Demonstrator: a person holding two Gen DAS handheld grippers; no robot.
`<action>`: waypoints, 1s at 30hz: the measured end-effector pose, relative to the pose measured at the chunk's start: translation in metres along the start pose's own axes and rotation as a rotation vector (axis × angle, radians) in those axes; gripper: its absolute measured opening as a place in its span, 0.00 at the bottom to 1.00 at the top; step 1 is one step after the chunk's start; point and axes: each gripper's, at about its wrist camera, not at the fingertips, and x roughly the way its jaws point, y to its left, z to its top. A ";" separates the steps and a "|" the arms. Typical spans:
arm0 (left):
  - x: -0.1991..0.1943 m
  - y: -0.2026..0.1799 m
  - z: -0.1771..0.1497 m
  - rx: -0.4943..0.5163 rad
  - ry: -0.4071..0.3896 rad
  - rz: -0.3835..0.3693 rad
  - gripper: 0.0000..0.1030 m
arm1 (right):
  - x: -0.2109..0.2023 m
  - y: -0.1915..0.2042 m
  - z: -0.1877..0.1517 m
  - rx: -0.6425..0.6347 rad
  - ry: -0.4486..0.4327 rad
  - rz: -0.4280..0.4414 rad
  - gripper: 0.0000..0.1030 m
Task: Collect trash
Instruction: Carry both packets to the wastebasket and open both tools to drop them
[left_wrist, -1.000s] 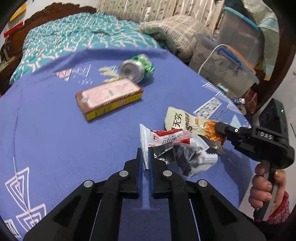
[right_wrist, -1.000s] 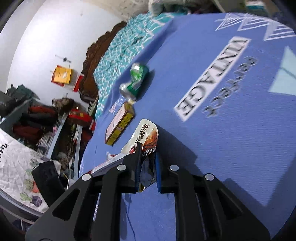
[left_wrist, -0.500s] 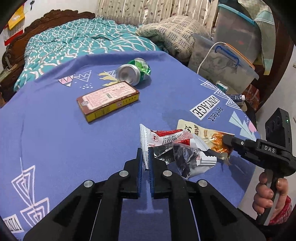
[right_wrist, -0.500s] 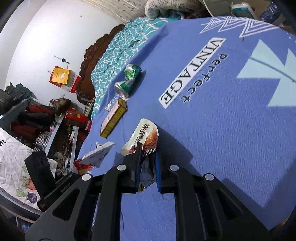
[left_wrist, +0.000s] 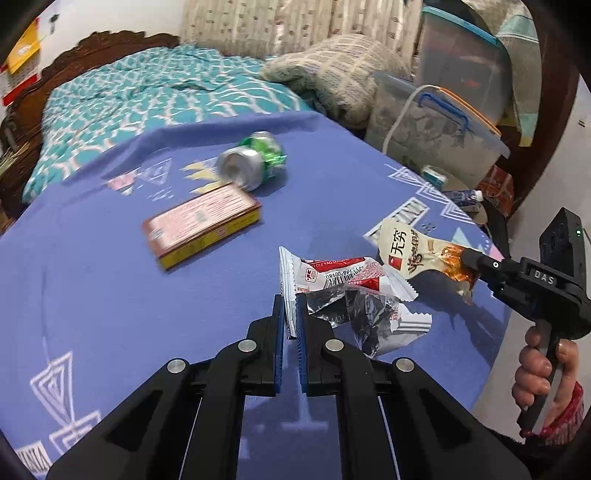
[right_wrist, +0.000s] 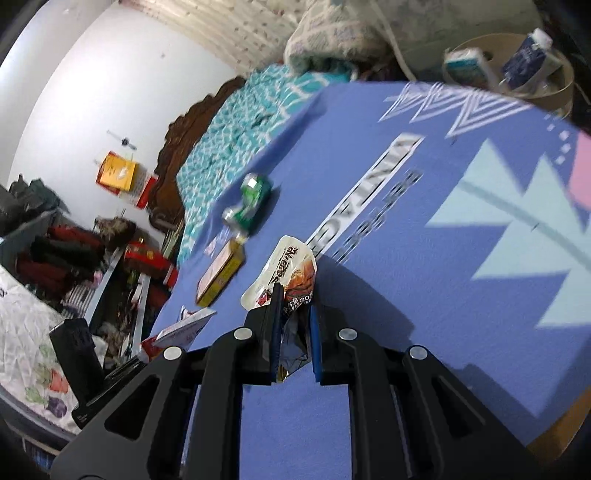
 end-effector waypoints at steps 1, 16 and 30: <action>0.004 -0.005 0.006 0.011 0.002 -0.006 0.06 | -0.004 -0.005 0.005 0.007 -0.016 -0.006 0.15; 0.128 -0.201 0.145 0.303 0.098 -0.232 0.06 | -0.104 -0.124 0.130 0.124 -0.340 -0.184 0.15; 0.266 -0.322 0.179 0.454 0.221 -0.147 0.51 | -0.059 -0.183 0.206 0.068 -0.249 -0.382 0.21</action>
